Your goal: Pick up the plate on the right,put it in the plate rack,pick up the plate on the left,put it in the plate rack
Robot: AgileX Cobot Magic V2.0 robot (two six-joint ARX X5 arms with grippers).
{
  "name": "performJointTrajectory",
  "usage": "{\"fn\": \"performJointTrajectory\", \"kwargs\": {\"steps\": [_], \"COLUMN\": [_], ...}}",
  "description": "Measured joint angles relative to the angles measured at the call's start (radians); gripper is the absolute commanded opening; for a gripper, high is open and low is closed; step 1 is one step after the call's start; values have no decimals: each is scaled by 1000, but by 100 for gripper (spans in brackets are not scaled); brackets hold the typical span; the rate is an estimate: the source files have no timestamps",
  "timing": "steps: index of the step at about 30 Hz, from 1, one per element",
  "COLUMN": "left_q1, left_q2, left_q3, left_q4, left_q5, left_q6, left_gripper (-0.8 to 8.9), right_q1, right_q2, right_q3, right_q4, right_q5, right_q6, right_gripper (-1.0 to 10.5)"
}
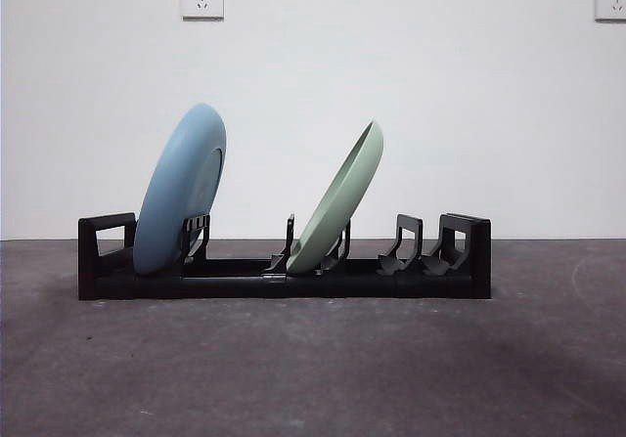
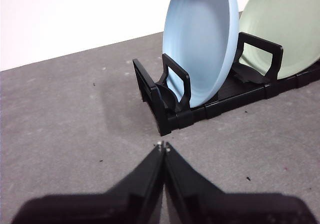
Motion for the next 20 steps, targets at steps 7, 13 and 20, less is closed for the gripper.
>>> {"fn": "performJointTrajectory", "kwargs": {"steps": [7, 13, 20], "left_q1": [0, 0, 0], "left_q2": [0, 0, 0], "left_q3": [0, 0, 0], "left_q4": [0, 0, 0], "left_q5": [0, 0, 0], "left_q6": [0, 0, 0], "left_gripper": [-3, -3, -3], "right_q1": [0, 0, 0], "right_q2": [-54, -55, -56], "right_q3": [-150, -192, -196], "right_q4": [78, 104, 113], "right_q5": [-2, -2, -1], "right_q6": [1, 1, 2], "right_gripper": [6, 6, 6]}}
